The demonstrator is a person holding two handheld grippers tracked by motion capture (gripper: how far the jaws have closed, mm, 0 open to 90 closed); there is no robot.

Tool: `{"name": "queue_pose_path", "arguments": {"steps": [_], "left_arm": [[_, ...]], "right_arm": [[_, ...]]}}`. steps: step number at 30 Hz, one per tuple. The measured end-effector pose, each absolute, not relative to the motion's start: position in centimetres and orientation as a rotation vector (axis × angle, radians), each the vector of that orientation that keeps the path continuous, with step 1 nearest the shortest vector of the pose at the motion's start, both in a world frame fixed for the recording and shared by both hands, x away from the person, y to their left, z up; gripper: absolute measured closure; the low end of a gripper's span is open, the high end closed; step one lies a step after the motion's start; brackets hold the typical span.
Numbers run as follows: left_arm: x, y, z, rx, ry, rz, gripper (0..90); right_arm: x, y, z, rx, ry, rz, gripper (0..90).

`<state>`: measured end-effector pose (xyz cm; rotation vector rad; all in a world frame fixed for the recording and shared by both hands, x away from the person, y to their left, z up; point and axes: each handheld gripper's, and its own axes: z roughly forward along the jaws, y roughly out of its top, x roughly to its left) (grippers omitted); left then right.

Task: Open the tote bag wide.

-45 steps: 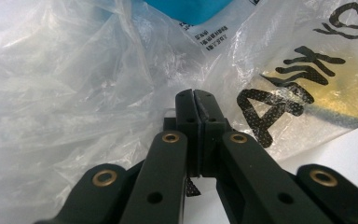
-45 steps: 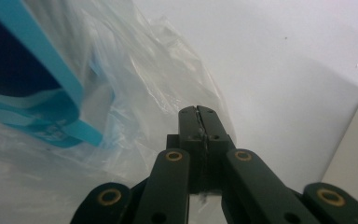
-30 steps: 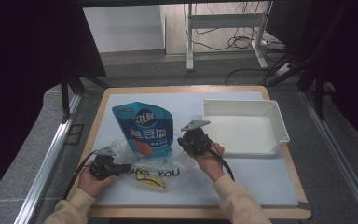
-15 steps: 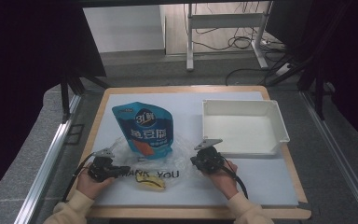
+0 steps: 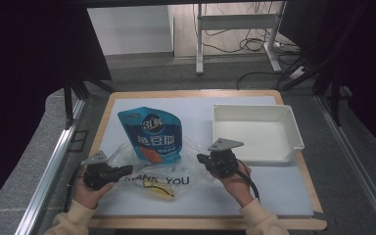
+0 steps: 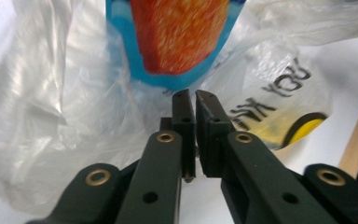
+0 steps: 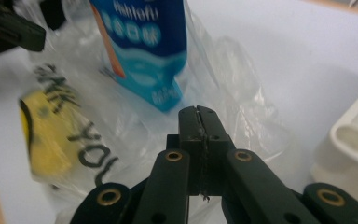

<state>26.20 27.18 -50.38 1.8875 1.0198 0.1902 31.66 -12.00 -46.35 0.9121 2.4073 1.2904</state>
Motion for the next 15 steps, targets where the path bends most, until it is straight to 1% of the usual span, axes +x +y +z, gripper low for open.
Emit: {"name": "queue_pose_path", "arguments": {"steps": [3,5,7,11,13,15], "left_arm": [[25.4,27.2,-50.0,1.867,1.022,0.215,76.6],[24.8,27.1,-49.8,1.867,1.024,0.255,71.0],[24.3,27.0,-49.7,1.857,1.032,0.274,63.6],[23.1,26.8,-49.6,1.856,1.040,0.339,54.2],[22.6,26.7,-49.6,1.856,1.042,0.345,50.6],[22.3,26.6,-49.7,1.859,1.043,0.353,47.3]], "right_arm": [[31.5,-12.5,-45.4,0.907,2.378,1.329,87.1],[31.4,-12.9,-44.8,0.903,2.360,1.353,86.6],[31.2,-13.2,-44.2,0.899,2.346,1.370,86.4],[30.8,-13.7,-43.4,0.883,2.332,1.400,83.9],[30.7,-13.8,-43.3,0.875,2.338,1.417,80.8],[30.7,-13.8,-43.2,0.868,2.342,1.427,75.7]]}}
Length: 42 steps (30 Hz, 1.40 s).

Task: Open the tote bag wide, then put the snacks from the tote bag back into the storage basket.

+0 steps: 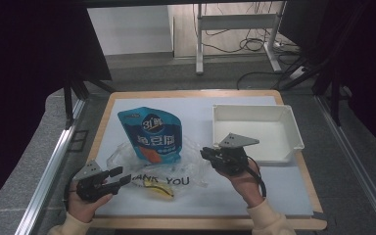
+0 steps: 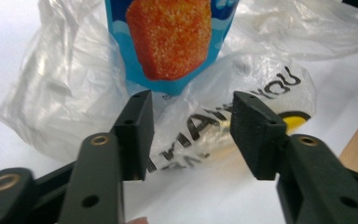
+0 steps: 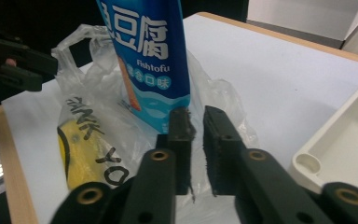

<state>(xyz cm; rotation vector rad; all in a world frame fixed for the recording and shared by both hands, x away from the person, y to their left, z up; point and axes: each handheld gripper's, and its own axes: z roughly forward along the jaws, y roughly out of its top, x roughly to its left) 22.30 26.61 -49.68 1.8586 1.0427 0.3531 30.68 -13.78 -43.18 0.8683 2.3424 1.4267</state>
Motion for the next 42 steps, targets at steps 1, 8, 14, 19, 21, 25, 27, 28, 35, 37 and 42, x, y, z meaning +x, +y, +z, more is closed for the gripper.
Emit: {"name": "queue_pose_path", "arguments": {"steps": [1,8,14,19,21,25,27,28,35,37,42], "left_arm": [[22.2,26.6,-49.7,1.859,1.042,0.354,45.5],[21.4,26.7,-49.7,1.856,1.061,0.390,28.6],[21.1,27.0,-50.1,1.859,1.086,0.407,21.9],[21.2,27.1,-50.3,1.854,1.095,0.404,21.7],[21.2,27.1,-50.4,1.853,1.097,0.406,21.8],[21.1,27.3,-50.6,1.852,1.106,0.401,22.1],[21.1,27.3,-50.6,1.853,1.107,0.407,22.1],[21.2,27.3,-50.5,1.851,1.108,0.406,22.1],[21.3,26.9,-50.6,1.860,1.099,0.399,22.4],[21.4,26.8,-50.6,1.861,1.095,0.398,22.4],[21.4,27.0,-50.6,1.855,1.103,0.399,22.5]], "right_arm": [[30.7,-13.8,-43.2,0.863,2.347,1.433,72.6],[30.5,-13.7,-43.0,0.834,2.352,1.459,53.7],[30.5,-13.7,-43.0,0.828,2.340,1.466,45.5],[30.4,-13.5,-42.9,0.819,2.328,1.464,40.7],[30.4,-13.4,-42.9,0.815,2.324,1.465,39.7],[30.6,-13.2,-42.7,0.806,2.315,1.465,37.2],[30.7,-13.0,-42.6,0.803,2.310,1.469,36.6],[30.8,-12.9,-42.5,0.798,2.313,1.470,36.2],[31.1,-12.2,-41.4,0.760,2.299,1.496,34.6],[31.3,-11.9,-40.9,0.752,2.296,1.496,34.2],[31.9,-11.0,-39.9,0.737,2.304,1.493,32.6]]}}
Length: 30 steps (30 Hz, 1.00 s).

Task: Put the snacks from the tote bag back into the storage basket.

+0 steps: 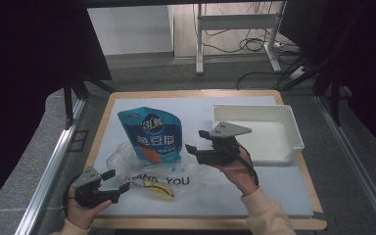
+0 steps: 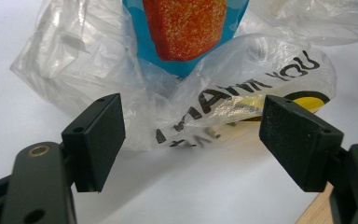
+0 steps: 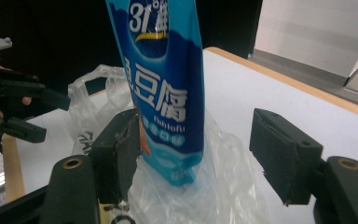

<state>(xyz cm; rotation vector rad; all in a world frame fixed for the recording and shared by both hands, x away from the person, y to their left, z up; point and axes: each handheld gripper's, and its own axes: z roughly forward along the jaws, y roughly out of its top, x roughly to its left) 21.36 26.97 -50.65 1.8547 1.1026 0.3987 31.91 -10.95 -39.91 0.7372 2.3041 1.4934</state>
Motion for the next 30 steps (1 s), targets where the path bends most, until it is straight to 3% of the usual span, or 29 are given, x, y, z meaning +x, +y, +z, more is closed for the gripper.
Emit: {"name": "queue_pose_path", "arguments": {"steps": [30], "left_arm": [[21.4,26.8,-50.9,1.876,1.092,0.383,23.2]], "right_arm": [[35.8,-5.9,-38.8,0.690,2.357,1.536,36.9]]}}
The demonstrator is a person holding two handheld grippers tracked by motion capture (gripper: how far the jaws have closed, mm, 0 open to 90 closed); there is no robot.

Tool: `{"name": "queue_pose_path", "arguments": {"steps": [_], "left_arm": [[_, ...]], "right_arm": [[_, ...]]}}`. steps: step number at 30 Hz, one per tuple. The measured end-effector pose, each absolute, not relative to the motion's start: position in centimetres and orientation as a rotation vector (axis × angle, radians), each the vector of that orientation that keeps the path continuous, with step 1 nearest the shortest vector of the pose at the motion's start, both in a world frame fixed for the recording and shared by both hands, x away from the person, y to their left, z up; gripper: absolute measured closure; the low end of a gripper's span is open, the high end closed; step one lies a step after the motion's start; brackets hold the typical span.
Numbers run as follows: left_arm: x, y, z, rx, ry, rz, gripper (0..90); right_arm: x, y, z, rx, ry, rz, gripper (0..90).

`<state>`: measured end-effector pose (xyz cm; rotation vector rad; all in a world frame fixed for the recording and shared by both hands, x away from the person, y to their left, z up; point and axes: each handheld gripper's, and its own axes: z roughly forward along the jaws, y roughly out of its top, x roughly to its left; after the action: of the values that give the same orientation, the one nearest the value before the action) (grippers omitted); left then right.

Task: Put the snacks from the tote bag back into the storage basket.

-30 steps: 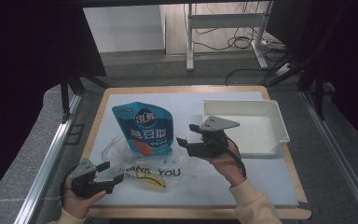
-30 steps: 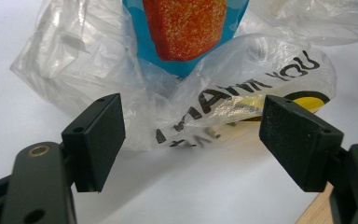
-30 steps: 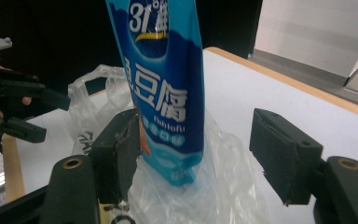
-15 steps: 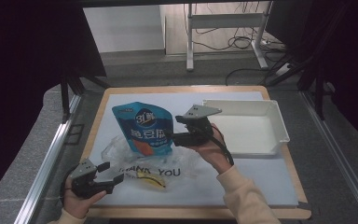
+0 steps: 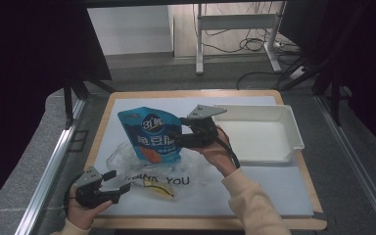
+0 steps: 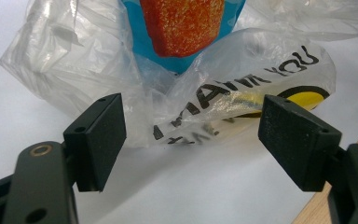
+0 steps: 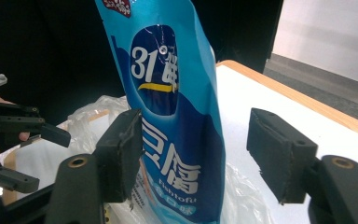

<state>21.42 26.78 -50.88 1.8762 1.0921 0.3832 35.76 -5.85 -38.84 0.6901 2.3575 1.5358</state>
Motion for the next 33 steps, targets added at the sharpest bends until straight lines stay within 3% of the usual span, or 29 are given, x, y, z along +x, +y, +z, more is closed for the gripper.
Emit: {"name": "queue_pose_path", "arguments": {"steps": [7,25,33], "left_arm": [[21.4,26.8,-50.9,1.880,1.090,0.381,23.2],[21.5,26.6,-51.1,1.894,1.083,0.373,23.2],[21.5,26.5,-51.2,1.897,1.081,0.373,23.3]], "right_arm": [[36.2,-5.0,-38.8,0.671,2.364,1.553,44.7],[37.7,-4.6,-39.1,0.622,2.350,1.653,76.9],[38.3,-4.8,-39.2,0.577,2.368,1.694,83.6]]}}
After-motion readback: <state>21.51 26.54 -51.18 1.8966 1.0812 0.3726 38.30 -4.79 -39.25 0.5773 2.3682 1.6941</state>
